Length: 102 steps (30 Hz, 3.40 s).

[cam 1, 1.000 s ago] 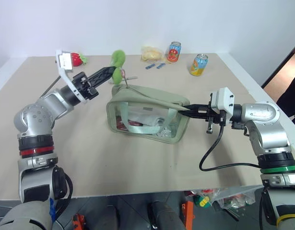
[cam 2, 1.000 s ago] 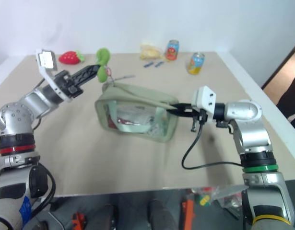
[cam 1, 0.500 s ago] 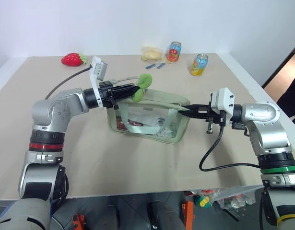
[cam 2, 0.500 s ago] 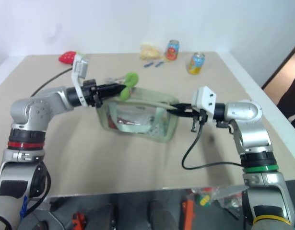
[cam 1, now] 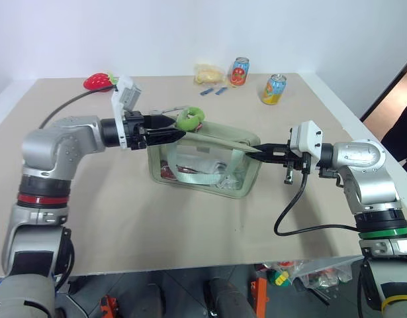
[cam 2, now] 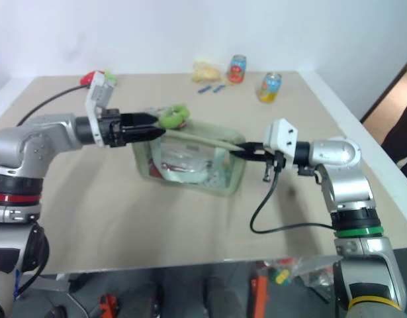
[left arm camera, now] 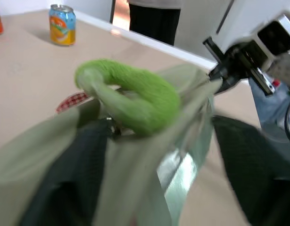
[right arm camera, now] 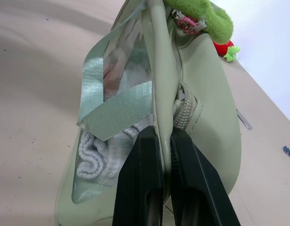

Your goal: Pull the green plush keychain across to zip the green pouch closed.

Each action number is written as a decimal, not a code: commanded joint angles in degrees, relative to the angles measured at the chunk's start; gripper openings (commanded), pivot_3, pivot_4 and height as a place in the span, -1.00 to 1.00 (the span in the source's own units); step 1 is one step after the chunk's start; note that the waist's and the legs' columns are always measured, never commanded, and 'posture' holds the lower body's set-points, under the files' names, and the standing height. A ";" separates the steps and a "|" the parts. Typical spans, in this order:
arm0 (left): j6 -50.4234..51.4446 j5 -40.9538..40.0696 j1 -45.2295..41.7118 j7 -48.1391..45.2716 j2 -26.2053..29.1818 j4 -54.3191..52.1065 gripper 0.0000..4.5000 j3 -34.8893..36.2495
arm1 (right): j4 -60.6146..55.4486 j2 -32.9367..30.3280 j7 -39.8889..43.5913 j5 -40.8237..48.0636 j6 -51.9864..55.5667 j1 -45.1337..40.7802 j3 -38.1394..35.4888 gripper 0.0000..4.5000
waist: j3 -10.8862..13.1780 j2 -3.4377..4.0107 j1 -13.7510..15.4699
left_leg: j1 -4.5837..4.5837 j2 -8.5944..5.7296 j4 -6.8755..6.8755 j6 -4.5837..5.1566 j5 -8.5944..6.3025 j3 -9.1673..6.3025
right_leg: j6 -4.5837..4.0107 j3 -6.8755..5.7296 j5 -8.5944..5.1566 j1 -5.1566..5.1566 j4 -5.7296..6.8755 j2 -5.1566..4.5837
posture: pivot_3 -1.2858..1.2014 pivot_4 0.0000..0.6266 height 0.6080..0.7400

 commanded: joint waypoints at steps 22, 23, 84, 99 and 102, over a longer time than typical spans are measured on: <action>-22.02 10.86 17.07 9.83 -3.11 -7.86 0.05 5.12 | -0.08 -0.97 0.22 -0.30 0.10 -1.23 -0.89 -1.00 | 0.00 0.00 0.12 | 0.02 0.00 0.04 0.01 0.00 0.08 | -0.14 0.05 -0.08 0.03 -0.01 -0.06 | 0.03 -0.52 1.00; -22.14 10.72 16.98 9.87 -3.39 -7.63 -0.09 5.23 | -0.12 -0.99 0.21 -0.31 0.11 -1.21 -0.90 -1.00 | 0.00 0.00 0.12 | 0.01 0.00 0.04 0.01 0.00 0.08 | -0.13 0.04 -0.07 0.03 -0.01 -0.06 | 0.03 -0.52 1.00; -19.62 9.03 19.26 5.53 -3.44 -10.84 -1.00 2.87 | 13.83 17.18 -4.50 2.34 42.72 -28.07 8.15 0.27 | -0.01 0.01 0.15 | -0.44 0.01 0.00 0.07 -0.03 -0.13 | -0.03 -0.20 -0.02 -0.27 -0.04 -0.07 | 0.03 -0.52 1.00; -20.10 9.64 17.81 7.45 -4.76 -9.09 -1.00 3.69 | 12.12 17.76 -6.35 4.44 39.29 -28.78 2.37 -1.00 | -0.01 0.01 0.16 | -0.46 0.01 0.00 0.07 -0.03 -0.14 | -0.03 -0.20 -0.01 -0.27 -0.04 -0.08 | 0.03 -0.52 1.00; -19.26 9.14 16.81 9.75 -5.78 -9.10 -1.00 4.65 | 11.27 17.90 -7.06 5.27 36.97 -29.08 0.06 -1.00 | -0.01 0.01 0.14 | -0.47 0.01 0.01 0.07 -0.03 -0.13 | -0.02 -0.20 -0.01 -0.28 -0.04 -0.08 | 0.03 -0.52 1.00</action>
